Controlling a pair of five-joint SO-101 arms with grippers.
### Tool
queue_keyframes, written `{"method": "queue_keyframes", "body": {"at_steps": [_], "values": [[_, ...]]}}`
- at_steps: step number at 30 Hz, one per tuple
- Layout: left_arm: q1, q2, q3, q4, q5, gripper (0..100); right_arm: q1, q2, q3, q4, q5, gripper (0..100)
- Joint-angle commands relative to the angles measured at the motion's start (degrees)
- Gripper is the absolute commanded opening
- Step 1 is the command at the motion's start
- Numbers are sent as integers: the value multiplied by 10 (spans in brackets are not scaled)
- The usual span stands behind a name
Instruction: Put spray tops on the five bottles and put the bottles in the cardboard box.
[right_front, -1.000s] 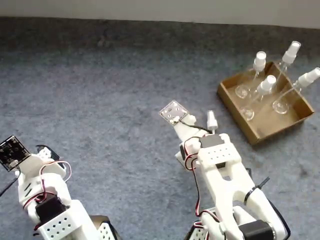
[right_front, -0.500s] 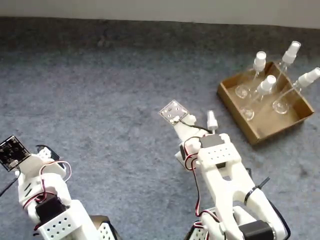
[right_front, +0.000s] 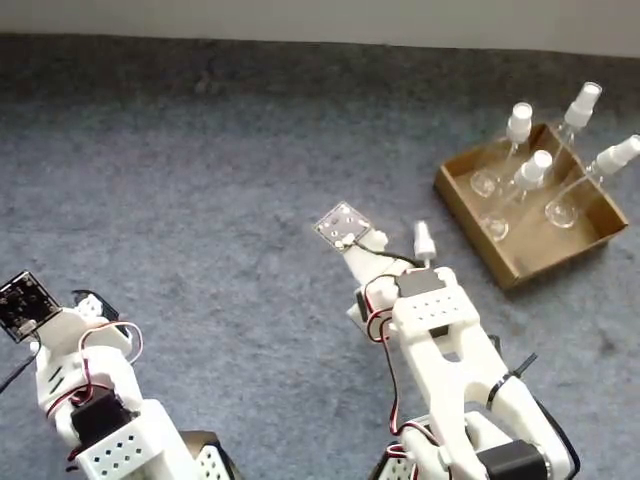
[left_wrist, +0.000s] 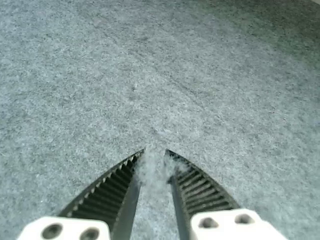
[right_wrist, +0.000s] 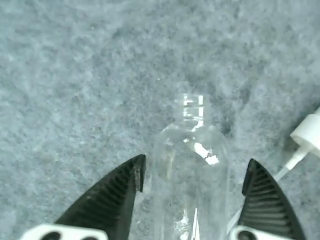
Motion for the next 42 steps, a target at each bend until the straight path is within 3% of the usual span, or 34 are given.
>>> {"method": "queue_keyframes", "body": {"at_steps": [1,13,24,33,42], "values": [[9,-3,11,5,-10,35,-4,1,-29,-7,5,270],[9,-3,11,9,-10,35,-4,3,-29,-5,5,270],[9,-3,11,9,-10,35,0,140,-45,-54,6,270],[9,-3,11,8,-10,35,-1,115,-43,-51,99,273],[10,-3,11,7,-10,35,-2,45,-45,6,105,302]]}}
